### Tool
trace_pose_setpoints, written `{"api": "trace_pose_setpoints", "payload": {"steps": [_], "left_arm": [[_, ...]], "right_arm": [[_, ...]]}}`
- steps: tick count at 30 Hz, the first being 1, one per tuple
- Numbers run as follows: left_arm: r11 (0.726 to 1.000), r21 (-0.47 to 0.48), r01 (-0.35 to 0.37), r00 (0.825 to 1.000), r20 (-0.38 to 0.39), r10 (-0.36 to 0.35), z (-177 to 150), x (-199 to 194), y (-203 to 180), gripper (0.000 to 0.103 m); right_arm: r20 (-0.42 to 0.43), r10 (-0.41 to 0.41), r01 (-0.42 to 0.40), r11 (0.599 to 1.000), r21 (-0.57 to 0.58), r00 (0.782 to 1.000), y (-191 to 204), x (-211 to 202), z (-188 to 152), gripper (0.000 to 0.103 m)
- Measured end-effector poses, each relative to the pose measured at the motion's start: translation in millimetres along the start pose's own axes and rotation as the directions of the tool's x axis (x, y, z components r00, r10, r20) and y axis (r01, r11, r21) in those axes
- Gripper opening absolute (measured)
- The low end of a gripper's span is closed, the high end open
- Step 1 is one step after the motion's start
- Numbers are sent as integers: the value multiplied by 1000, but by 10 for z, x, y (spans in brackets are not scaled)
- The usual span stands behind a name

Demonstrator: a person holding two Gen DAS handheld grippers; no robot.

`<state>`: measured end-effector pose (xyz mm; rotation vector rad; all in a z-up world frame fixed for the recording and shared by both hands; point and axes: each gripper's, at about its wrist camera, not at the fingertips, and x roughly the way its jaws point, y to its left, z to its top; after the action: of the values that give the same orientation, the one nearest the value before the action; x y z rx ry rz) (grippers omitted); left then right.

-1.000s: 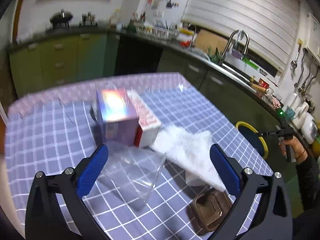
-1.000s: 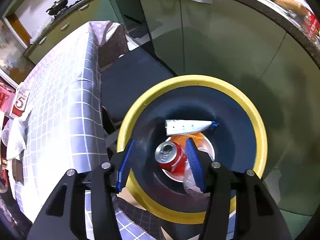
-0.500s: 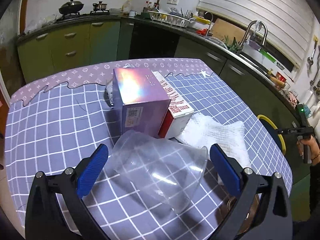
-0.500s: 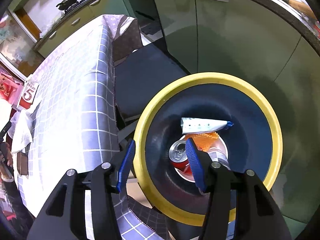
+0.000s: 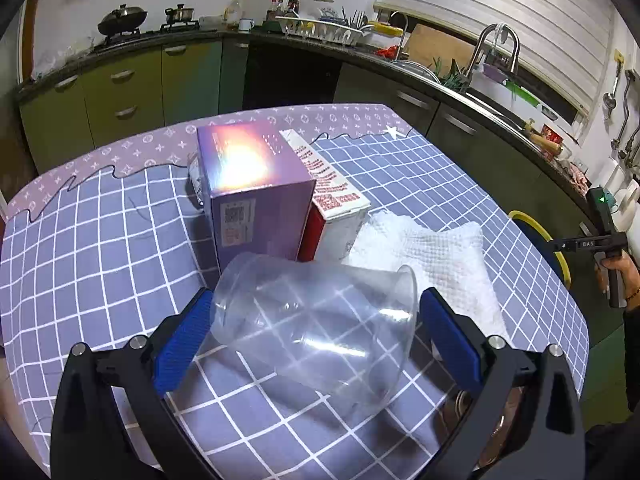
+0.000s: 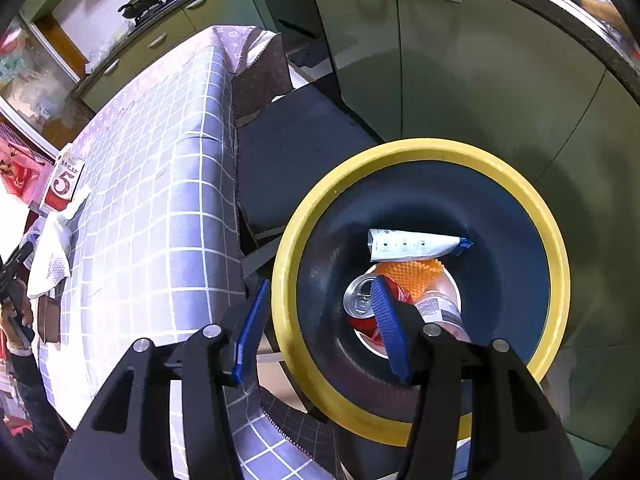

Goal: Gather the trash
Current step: 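Grasp the clear plastic cup by its side with the left tool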

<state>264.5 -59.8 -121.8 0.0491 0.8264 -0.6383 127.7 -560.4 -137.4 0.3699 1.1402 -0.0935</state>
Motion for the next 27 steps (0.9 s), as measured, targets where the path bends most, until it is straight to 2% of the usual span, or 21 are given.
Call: {"api": "trace_pose_setpoints", "payload": {"steps": [4,6,7,8,14,19,23,27], "left_arm": [[999,-30,14,1000,7,-14,6,17,51,96],[999,-43,33,999,15,-32,13,18,73,89],[998,-48,39,999,18,-38,13,18,85,82],[998,-52,38,999,19,-37,0,9,109,81],[999,-32,13,1000,9,-13,25,-80,68,80],[998,-51,22,998,63,-18,87,-381,-3,80],[999,38,-9,998,64,6,171,-612,-429,80],[994,78,82,996,21,-84,348,-661,-987,81]], "right_arm": [[-4,2,-2,1000,-8,1000,25,10,2,53],[-5,4,-4,1000,-13,1000,48,13,2,53],[-6,5,-6,1000,-15,1000,55,14,3,53],[-6,7,-7,1000,-17,1000,63,16,2,53],[3,23,-23,999,-25,1000,91,-37,-17,53],[34,37,-37,999,-21,999,46,-165,-57,53],[81,40,-41,999,7,996,-69,-328,-107,53],[131,3,-9,999,44,991,-235,-516,-185,54]]}}
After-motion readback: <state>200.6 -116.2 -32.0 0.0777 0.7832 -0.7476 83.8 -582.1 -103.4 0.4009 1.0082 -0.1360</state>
